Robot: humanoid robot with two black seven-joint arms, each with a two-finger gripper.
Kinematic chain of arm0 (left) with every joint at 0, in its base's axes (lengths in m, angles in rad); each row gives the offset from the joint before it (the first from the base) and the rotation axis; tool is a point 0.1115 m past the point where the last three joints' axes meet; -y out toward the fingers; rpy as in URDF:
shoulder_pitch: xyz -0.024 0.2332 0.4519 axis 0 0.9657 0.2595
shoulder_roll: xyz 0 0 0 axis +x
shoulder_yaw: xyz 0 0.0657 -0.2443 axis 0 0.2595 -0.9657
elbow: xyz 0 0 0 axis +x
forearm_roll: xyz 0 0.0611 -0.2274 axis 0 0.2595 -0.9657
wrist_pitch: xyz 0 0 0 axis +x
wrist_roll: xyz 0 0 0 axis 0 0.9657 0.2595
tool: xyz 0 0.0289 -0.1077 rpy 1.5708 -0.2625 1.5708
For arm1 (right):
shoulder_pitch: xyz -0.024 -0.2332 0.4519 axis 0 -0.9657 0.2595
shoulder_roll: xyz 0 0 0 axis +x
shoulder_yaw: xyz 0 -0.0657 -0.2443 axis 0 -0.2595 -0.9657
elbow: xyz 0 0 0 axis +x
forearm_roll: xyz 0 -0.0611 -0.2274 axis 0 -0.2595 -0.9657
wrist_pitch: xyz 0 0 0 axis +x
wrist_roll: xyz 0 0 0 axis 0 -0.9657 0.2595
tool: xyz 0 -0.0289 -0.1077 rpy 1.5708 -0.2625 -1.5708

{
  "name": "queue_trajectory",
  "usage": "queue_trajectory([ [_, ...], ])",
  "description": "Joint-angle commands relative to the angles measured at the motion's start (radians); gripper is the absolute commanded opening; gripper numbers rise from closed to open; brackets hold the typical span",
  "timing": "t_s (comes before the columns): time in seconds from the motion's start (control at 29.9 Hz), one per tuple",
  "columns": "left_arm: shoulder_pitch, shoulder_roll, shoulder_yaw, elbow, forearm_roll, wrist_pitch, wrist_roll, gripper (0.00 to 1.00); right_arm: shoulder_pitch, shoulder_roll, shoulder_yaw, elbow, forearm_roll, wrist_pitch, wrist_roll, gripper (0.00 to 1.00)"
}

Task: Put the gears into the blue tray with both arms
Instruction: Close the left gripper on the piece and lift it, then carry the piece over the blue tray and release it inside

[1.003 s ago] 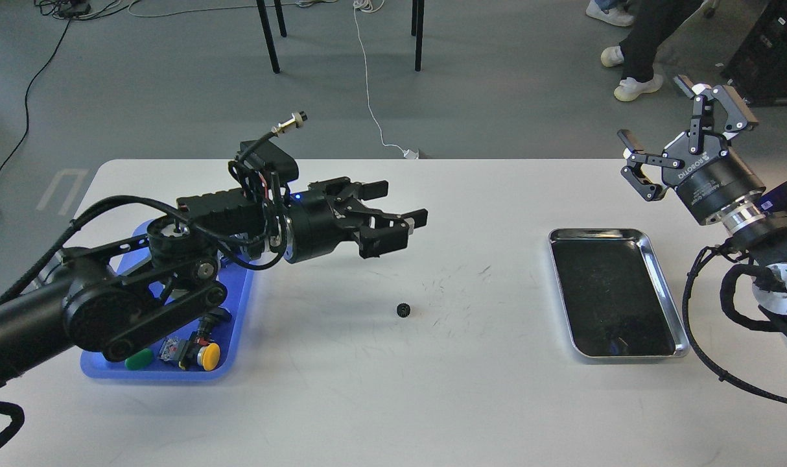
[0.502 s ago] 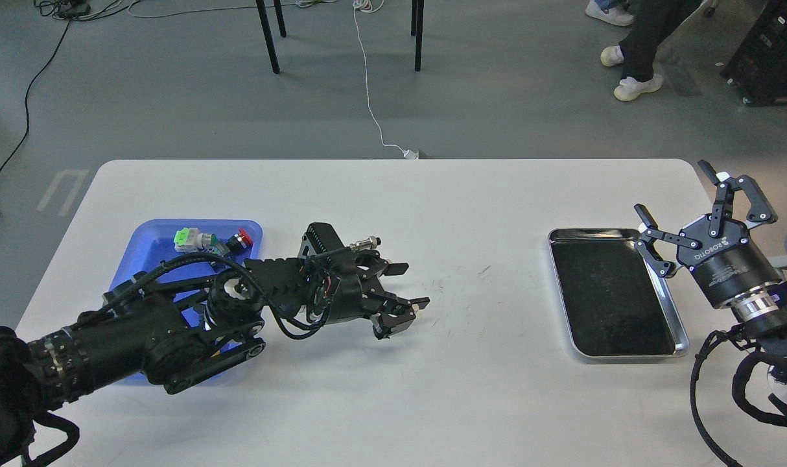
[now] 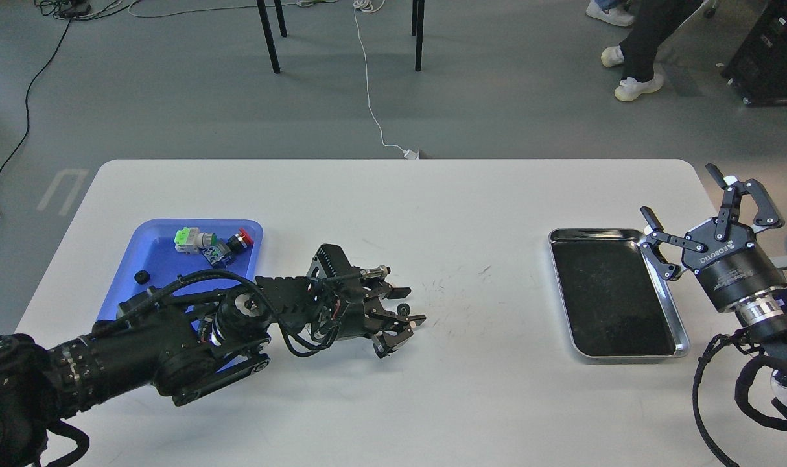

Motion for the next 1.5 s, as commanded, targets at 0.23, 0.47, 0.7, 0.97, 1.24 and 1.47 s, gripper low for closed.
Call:
queue_trajectory([
  [0.23,0.009,-0.023,0.001,0.068,0.000,-0.001,0.001,0.36,0.000,0.000,0.000,0.001,0.000,0.000,0.000,0.99],
  [0.47,0.035,-0.008,-0.007,0.058,0.000,0.011,0.001,0.13,0.000,0.000,0.002,0.000,0.000,0.000,0.000,0.99],
  [0.7,0.022,0.052,-0.068,0.006,0.000,0.045,0.001,0.11,0.001,-0.006,0.011,0.001,0.000,0.000,0.000,0.99],
  [0.97,0.014,0.423,-0.134,-0.257,-0.179,0.098,0.001,0.12,0.001,-0.012,0.022,0.003,0.000,0.000,0.000,0.99],
  [1.24,0.089,0.662,-0.116,-0.171,-0.301,0.126,-0.009,0.12,0.001,-0.006,0.020,0.003,0.000,0.000,0.000,0.99],
  [1.47,0.206,0.678,-0.116,-0.133,-0.293,0.125,-0.006,0.14,0.001,-0.012,0.020,0.003,0.000,-0.002,0.000,0.99],
])
